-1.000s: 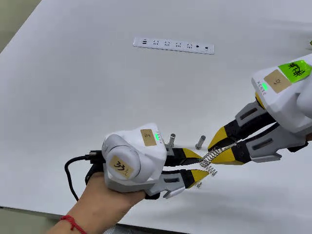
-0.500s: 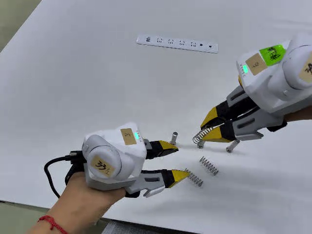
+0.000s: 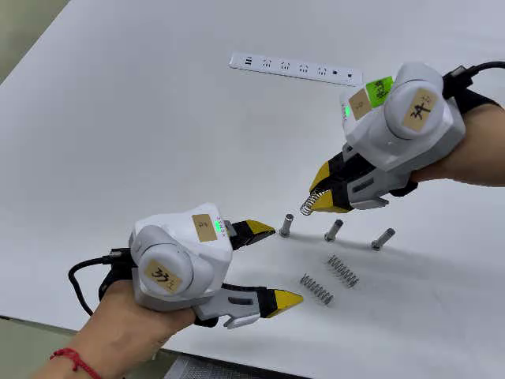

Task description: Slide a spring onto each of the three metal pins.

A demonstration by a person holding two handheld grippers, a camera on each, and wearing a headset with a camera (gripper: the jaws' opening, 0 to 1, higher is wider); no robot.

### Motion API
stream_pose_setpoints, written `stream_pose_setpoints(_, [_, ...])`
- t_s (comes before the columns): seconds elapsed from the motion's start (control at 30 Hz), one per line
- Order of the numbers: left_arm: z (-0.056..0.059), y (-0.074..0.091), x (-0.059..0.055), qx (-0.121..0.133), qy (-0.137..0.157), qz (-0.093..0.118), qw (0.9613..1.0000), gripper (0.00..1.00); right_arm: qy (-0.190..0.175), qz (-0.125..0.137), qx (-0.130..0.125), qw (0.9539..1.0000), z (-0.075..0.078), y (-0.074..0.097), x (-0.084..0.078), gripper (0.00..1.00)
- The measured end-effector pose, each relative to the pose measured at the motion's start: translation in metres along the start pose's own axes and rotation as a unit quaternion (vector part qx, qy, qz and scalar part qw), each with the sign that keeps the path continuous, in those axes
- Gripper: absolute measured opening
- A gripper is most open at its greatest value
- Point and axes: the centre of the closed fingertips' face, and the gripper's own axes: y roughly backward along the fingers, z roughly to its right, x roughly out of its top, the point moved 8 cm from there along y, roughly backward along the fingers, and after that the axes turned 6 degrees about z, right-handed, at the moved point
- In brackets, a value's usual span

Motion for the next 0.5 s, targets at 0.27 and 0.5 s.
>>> stream_pose_setpoints(0.27, [-0.002, 0.001, -0.004, 0.002, 0.009, 0.004, 1.0, 0.66, 0.004, -0.018, 0.007, 0.9998, 0.007, -0.016, -0.001, 0.12])
stream_pose_setpoints(0.5, [-0.001, 0.001, -0.006, 0.003, 0.013, 0.01, 0.9999, 0.68, 0.009, -0.031, 0.013, 0.9994, 0.01, -0.025, -0.003, 0.12])
